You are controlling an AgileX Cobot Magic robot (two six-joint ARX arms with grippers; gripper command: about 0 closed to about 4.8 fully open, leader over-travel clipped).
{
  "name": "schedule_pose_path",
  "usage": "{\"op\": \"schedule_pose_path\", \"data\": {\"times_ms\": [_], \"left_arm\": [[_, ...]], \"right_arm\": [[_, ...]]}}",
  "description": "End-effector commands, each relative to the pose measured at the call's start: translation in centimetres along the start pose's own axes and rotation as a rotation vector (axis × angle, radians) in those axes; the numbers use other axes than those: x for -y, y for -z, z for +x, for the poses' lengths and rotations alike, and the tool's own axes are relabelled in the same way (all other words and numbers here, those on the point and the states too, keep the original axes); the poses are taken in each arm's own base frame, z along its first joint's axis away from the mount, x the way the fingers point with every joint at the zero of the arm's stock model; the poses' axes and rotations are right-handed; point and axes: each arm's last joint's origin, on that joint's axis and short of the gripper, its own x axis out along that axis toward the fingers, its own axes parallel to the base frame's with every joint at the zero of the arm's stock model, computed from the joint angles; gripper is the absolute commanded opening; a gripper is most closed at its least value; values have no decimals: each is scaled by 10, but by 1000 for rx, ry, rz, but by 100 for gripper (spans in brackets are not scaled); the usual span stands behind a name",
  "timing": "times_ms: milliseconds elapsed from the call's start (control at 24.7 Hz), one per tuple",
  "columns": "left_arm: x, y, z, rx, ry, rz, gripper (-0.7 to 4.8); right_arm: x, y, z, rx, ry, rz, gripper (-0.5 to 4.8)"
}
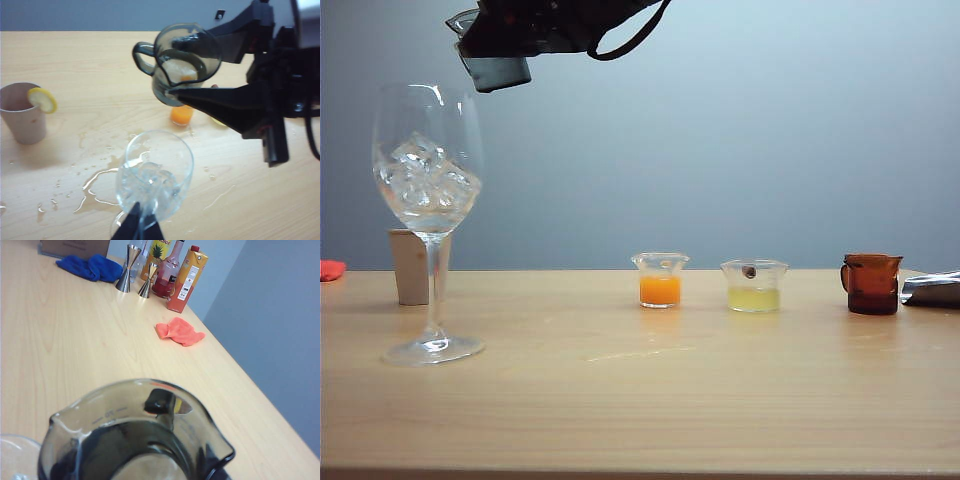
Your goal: Pick up the first measuring cup from the left, pour the coconut rum inside into the goblet, and finally put the measuring cup back in its original place.
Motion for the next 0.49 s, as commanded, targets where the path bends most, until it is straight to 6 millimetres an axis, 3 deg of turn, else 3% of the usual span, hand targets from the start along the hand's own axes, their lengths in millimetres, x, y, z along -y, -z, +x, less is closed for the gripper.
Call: {"op": "schedule_pose_path", "data": {"times_ms": [41, 486], "left_arm": [[1, -1, -1, 11, 12, 7, -5], [2, -1, 0, 4, 52, 7, -6]], "right_arm": [[2, -8, -3, 40, 13, -68, -5], [0, -7, -3, 45, -32, -128, -5]]}}
